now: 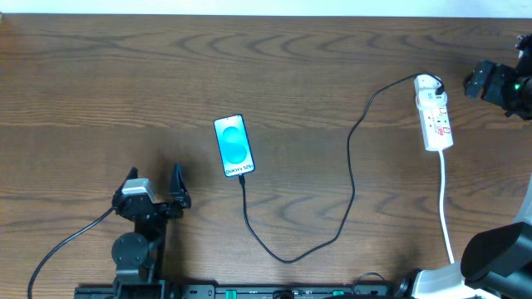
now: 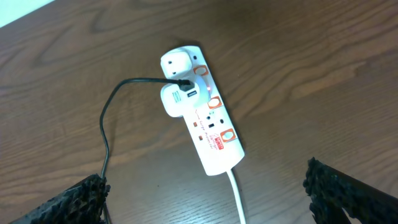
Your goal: Plug charger to phone and switch on socket
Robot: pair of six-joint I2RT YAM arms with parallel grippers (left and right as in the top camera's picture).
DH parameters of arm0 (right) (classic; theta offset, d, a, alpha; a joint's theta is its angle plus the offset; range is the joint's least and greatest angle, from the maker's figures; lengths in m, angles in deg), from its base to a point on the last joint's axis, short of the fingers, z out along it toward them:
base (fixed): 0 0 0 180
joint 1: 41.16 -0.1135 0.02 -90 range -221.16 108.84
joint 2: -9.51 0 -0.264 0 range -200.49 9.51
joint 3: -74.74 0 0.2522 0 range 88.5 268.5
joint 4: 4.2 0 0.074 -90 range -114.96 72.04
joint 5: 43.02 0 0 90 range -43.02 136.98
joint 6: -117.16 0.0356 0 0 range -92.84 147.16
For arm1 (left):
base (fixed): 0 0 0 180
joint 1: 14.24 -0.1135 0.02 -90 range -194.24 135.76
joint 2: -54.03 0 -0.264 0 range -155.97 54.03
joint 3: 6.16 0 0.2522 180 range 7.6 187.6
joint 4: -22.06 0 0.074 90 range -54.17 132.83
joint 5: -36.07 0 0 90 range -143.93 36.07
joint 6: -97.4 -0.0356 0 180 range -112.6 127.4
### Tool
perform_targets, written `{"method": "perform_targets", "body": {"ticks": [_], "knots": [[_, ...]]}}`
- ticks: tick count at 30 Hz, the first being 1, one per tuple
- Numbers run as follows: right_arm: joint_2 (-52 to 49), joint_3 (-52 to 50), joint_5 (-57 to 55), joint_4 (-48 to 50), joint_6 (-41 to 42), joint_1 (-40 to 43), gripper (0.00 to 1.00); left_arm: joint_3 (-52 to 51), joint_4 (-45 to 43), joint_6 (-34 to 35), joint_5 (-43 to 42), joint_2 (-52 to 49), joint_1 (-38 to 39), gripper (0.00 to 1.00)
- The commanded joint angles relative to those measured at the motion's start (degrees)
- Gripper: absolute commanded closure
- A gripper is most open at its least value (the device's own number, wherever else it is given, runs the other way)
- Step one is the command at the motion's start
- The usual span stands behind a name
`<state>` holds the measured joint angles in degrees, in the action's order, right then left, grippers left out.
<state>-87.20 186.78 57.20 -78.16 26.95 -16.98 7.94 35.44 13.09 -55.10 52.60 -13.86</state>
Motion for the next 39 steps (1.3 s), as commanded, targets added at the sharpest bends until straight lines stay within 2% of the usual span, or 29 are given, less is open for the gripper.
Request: {"method": "perform_targets", "body": {"ticks": [1, 17, 23, 27, 35, 39], "knots": [[0.0, 0.3, 0.0, 0.0, 0.8, -0.2, 0.01, -0.1, 4.5, -0.5, -1.0, 1.4, -1.3, 0.11], [0.0, 0.3, 0.0, 0.0, 0.8, -0.2, 0.01, -0.1, 4.4, -1.2, -1.7, 1.4, -3.7, 0.11], [0.0, 0.3, 0.0, 0.0, 0.8, -0.2, 0.01, -0.1, 4.4, -3.8, -3.4, 1.4, -3.6, 0.11], [0.0, 0.3, 0.0, 0.0, 0.8, -0.2, 0.01, -0.1, 3.8, -8.5, -9.2, 1.4, -3.6, 0.11], [0.0, 0.3, 0.0, 0.0, 0.8, -0.2, 0.01, -0.1, 3.4, -8.6, -14.4, 1.4, -3.6, 0.11], [0.0, 0.3, 0.0, 0.0, 0.8, -0.2, 0.01, -0.1, 3.4, -8.2, -14.4, 1.4, -3.6, 0.11]]}}
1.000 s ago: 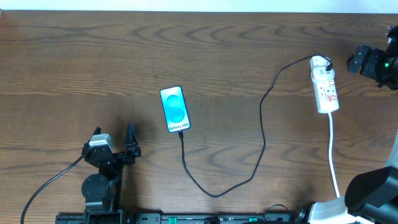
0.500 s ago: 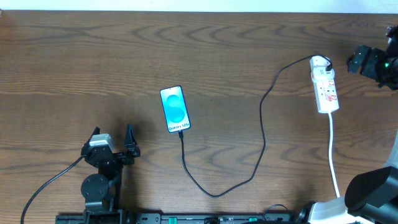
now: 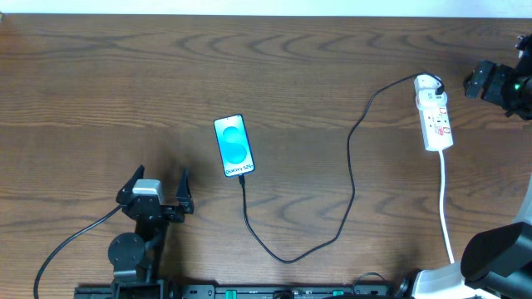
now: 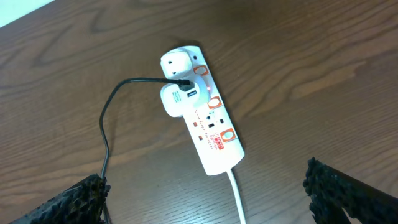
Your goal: Plug charger to phone and switch on socket
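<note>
The phone [image 3: 233, 145] lies face up with its blue screen lit, left of the table's centre. A black charger cable [image 3: 349, 166] is plugged into its near end. The cable loops right to a white adapter [image 4: 177, 99] seated in the white power strip [image 4: 211, 130], which has red rocker switches. My right gripper [image 4: 205, 199] hangs open above the strip, with its dark fingers [image 4: 81, 202] wide apart and nothing between them. At the front left, well short of the phone, my left gripper [image 3: 158, 187] stands open and empty.
The strip's white lead [image 3: 446, 208] runs toward the front right edge. The right arm's base [image 3: 490, 253] sits at the front right corner. A black wire [image 3: 66, 241] trails from the left arm. Bare wooden table [image 3: 125, 83] surrounds everything.
My left gripper has shifted slightly to the right and turned a little, still open. The right gripper, the phone, the cable and the strip are where they were.
</note>
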Robot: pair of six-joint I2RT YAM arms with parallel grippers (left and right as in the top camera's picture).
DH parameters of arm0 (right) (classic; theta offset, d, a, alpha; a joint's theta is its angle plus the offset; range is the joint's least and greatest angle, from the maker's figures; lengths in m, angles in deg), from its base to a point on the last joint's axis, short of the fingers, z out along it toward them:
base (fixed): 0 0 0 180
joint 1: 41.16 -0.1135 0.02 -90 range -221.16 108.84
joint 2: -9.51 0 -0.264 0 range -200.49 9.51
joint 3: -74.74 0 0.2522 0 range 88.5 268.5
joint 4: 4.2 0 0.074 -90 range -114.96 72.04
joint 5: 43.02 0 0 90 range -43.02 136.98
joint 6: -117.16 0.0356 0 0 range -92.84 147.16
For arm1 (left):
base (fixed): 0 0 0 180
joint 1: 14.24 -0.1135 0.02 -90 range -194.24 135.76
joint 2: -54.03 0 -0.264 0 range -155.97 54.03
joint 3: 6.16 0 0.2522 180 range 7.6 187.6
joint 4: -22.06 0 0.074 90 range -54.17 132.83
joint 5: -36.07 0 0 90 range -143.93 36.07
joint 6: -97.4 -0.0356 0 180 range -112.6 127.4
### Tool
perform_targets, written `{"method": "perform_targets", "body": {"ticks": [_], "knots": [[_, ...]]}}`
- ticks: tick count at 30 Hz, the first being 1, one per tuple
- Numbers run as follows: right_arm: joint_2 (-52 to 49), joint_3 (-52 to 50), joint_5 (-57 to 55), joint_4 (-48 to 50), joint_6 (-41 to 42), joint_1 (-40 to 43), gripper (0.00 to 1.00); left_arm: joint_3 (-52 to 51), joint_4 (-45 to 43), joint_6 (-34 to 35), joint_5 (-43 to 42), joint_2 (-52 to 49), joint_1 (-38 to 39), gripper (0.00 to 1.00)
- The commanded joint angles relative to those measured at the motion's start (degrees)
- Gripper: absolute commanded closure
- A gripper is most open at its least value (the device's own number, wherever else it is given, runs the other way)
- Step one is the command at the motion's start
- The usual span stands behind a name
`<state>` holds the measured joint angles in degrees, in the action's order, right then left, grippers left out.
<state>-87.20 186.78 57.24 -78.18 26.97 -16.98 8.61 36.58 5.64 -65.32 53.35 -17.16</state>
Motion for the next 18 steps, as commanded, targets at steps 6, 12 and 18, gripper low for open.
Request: {"method": "perform_targets", "body": {"ticks": [6, 12, 18], "knots": [[0.0, 0.3, -0.1, 0.0, 0.8, -0.2, 0.01, -0.7, 2.2, -0.8, -3.0, 0.6, -0.3, 0.11], [0.0, 0.3, -0.1, 0.0, 0.8, -0.2, 0.01, -0.7, 2.2, -0.8, -3.0, 0.5, -0.3, 0.11], [0.0, 0.3, -0.1, 0.0, 0.8, -0.2, 0.01, -0.7, 2.2, -0.8, -3.0, 0.5, -0.3, 0.11]]}}
